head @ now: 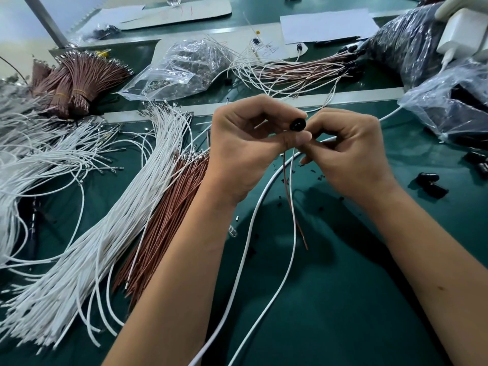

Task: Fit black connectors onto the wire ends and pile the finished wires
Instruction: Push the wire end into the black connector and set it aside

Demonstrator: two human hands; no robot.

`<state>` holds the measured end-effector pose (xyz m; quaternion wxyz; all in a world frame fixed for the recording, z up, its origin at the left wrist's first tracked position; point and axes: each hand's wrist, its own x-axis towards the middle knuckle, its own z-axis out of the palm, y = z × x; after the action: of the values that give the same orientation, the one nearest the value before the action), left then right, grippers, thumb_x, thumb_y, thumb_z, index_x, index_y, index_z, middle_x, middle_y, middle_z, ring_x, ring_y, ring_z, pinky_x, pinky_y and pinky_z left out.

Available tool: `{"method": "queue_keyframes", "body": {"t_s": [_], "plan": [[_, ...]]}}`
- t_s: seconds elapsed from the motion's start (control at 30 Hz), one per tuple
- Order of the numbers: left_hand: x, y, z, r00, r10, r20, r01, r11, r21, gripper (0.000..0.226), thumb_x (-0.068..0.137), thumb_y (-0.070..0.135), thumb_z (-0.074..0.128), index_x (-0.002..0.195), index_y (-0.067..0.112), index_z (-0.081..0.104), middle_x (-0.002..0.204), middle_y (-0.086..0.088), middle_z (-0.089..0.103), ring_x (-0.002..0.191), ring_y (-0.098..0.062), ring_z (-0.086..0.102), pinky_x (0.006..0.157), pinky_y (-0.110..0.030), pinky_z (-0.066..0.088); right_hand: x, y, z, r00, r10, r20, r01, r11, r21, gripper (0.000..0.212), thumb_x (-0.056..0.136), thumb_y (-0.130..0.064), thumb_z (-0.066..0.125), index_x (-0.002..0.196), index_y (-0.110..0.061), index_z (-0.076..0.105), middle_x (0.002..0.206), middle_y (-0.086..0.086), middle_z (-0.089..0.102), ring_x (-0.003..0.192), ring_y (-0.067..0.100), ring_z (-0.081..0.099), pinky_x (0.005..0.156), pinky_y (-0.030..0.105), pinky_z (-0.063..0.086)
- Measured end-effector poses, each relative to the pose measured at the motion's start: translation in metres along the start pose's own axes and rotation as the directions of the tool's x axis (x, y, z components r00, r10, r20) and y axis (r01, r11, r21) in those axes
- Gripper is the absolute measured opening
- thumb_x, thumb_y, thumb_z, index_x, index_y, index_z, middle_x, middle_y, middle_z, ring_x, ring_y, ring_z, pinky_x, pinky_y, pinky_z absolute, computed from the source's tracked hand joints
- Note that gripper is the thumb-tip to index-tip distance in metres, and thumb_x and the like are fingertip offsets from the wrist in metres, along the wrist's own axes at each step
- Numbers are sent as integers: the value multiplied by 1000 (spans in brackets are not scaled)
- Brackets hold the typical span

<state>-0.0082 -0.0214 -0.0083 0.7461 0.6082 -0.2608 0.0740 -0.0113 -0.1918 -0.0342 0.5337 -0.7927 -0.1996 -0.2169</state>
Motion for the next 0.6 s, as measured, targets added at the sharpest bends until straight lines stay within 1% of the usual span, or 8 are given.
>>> {"method": "queue_keyframes", "body": {"t_s": [0.07,0.13,0.23,0.33,0.4,0.43,0.5,0.6], "plan": [[-1,1,1,1000,0,2,0,1000,-4,41,66,-19,80,99,3,70,82,-10,68,75,-20,63,75,-29,52,0,1,0,1000,3,0,-3,1000,-28,9,88,-11,79,80,-10,74,76,4,67,66,21,66,52,47,59],[-1,1,2,1000,-2,4,2,1000,-10,42,66,-20,80,99,5,69,83,-11,68,76,-21,62,76,-30,51,-1,1,0,1000,-1,-6,1,998,-55,11,87,-9,78,78,-10,73,75,3,66,66,21,65,50,48,58],[-1,-1,2,1000,-3,5,3,1000,-18,43,66,-20,79,98,7,69,84,-11,67,77,-23,61,76,-31,51,-1,0,0,1000,-4,-16,3,996,-85,10,86,-6,77,78,-6,73,75,2,65,67,22,64,49,49,56],[-1,-1,1,1000,-2,11,2,999,-44,41,66,-22,77,93,8,68,82,-10,67,78,-20,62,77,-29,51,-2,-3,-3,1000,-28,-11,26,994,-105,6,88,-8,79,82,-9,76,77,-1,67,69,18,65,48,46,54],[-1,-2,-1,1000,4,28,-2,998,-55,39,67,-23,76,91,6,67,82,-7,68,80,-18,65,78,-28,52,-1,-6,-5,998,-68,-6,67,989,-129,1,89,-9,80,89,-10,78,81,-1,68,72,16,65,48,43,52],[0,-2,-2,999,6,36,-4,998,-55,39,67,-24,76,91,6,67,83,-6,69,82,-17,65,79,-28,53,-1,-8,-5,996,-86,-9,84,987,-137,3,90,-9,79,93,-10,79,83,0,68,74,15,66,49,42,52],[0,-4,-4,999,11,44,-8,999,-52,38,68,-23,76,91,6,67,84,-5,69,83,-19,66,81,-30,53,-1,-10,-5,993,-120,-4,118,983,-142,7,91,-7,78,98,-8,79,87,3,68,77,17,67,49,42,52],[0,-4,-5,998,17,53,-14,999,-44,36,69,-21,77,92,6,68,86,-5,70,85,-20,66,82,-31,54,-2,-11,-4,987,-159,-5,157,976,-148,8,93,-6,74,100,-5,79,90,6,69,77,21,67,48,43,51]]}}
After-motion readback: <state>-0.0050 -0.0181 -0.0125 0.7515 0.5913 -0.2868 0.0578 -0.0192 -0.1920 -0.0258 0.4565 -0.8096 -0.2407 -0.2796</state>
